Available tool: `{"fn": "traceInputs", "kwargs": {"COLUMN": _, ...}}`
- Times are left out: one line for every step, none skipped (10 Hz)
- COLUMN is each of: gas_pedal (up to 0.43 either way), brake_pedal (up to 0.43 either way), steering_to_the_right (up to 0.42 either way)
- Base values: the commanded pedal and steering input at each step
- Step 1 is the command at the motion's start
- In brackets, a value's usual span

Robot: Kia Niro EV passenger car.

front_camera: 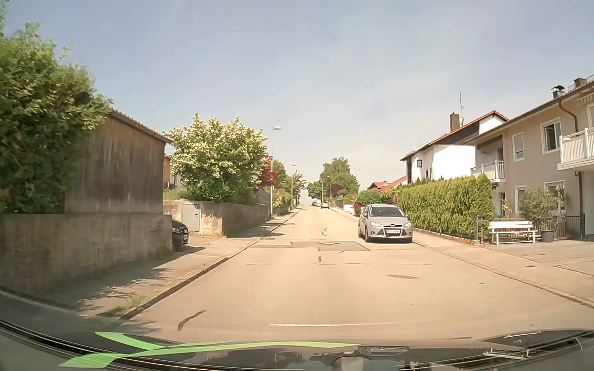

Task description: Follow the waypoints while adhering to traffic rules and regulations

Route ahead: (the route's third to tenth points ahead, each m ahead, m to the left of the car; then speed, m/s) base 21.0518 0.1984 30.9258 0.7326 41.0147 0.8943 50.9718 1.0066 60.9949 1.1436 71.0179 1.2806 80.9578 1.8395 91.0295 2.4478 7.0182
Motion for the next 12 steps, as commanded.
{"fn": "traceInputs", "kwargs": {"gas_pedal": 0.130, "brake_pedal": 0.000, "steering_to_the_right": -0.003}}
{"fn": "traceInputs", "kwargs": {"gas_pedal": 0.130, "brake_pedal": 0.000, "steering_to_the_right": -0.003}}
{"fn": "traceInputs", "kwargs": {"gas_pedal": 0.130, "brake_pedal": 0.000, "steering_to_the_right": -0.004}}
{"fn": "traceInputs", "kwargs": {"gas_pedal": 0.130, "brake_pedal": 0.000, "steering_to_the_right": -0.004}}
{"fn": "traceInputs", "kwargs": {"gas_pedal": 0.130, "brake_pedal": 0.000, "steering_to_the_right": -0.004}}
{"fn": "traceInputs", "kwargs": {"gas_pedal": 0.130, "brake_pedal": 0.000, "steering_to_the_right": -0.004}}
{"fn": "traceInputs", "kwargs": {"gas_pedal": 0.130, "brake_pedal": 0.000, "steering_to_the_right": -0.005}}
{"fn": "traceInputs", "kwargs": {"gas_pedal": 0.130, "brake_pedal": 0.000, "steering_to_the_right": -0.005}}
{"fn": "traceInputs", "kwargs": {"gas_pedal": 0.130, "brake_pedal": 0.000, "steering_to_the_right": -0.005}}
{"fn": "traceInputs", "kwargs": {"gas_pedal": 0.130, "brake_pedal": 0.000, "steering_to_the_right": -0.005}}
{"fn": "traceInputs", "kwargs": {"gas_pedal": 0.130, "brake_pedal": 0.000, "steering_to_the_right": -0.005}}
{"fn": "traceInputs", "kwargs": {"gas_pedal": 0.118, "brake_pedal": 0.000, "steering_to_the_right": -0.006}}
